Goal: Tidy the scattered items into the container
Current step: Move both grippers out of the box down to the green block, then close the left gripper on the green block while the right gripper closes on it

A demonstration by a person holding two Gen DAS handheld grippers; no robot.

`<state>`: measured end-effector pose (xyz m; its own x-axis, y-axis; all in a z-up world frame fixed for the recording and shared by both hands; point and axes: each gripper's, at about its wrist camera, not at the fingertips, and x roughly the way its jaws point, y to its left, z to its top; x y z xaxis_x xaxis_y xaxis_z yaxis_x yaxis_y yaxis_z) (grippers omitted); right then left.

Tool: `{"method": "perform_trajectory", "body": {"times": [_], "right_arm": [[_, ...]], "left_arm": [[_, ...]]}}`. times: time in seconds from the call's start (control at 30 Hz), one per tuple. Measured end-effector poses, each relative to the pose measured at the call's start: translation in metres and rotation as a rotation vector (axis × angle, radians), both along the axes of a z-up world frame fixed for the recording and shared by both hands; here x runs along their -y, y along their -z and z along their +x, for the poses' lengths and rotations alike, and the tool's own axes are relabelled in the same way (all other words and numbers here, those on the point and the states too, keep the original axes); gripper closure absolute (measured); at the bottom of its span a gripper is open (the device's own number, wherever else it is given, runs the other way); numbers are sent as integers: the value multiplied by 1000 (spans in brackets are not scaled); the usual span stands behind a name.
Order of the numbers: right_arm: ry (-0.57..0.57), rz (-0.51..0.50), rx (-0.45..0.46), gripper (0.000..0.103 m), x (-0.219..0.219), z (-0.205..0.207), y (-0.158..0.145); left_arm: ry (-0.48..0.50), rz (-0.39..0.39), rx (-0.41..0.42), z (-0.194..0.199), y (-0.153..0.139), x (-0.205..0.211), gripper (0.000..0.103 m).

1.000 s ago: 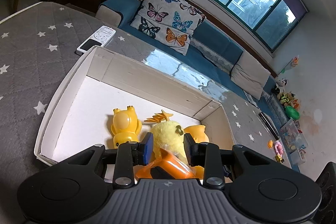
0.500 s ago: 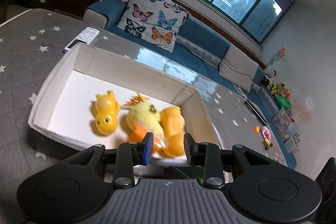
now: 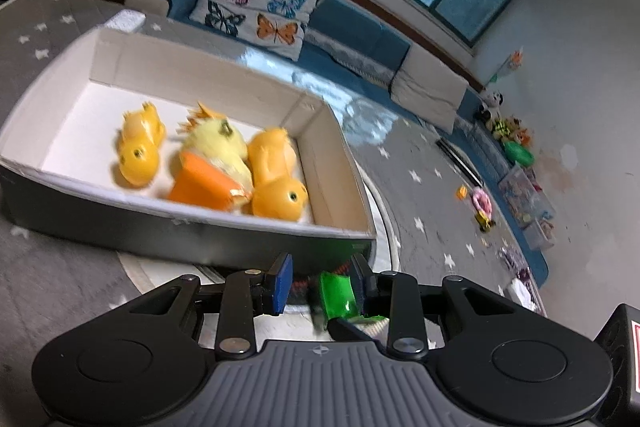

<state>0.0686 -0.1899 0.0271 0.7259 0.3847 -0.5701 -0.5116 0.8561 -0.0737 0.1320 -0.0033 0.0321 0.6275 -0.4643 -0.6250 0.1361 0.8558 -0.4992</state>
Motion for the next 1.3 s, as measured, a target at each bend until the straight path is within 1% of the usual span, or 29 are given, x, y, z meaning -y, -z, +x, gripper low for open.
{"method": "perform_trajectory", "body": {"times": [0.03,0.07,0.1,0.43,0.67,0.97,1.07,1.3], "right_arm": [[10,1,-3,41,3,0,1],[18,1,-4,36,6,0,2],[26,0,-2,34,8,0,3],[74,2,-44,34,28,5,19],[79,16,-78,35,26,11,30],[95,21,-92,35,24,16,35],[101,22,-99,40,25,17,36],[110,24,-100,42,25,17,38]], "left_arm": [[7,-1,-9,1,3,3,70],[13,-1,-15,1,4,6,70],[19,0,-20,2,6,8,70],[42,-30,-72,12,23,26,68],[31,-63,-94,19,29,31,68],[19,-59,-119,24,35,33,67],[14,-62,-127,25,38,32,67],[14,-63,-158,27,46,31,67]]}}
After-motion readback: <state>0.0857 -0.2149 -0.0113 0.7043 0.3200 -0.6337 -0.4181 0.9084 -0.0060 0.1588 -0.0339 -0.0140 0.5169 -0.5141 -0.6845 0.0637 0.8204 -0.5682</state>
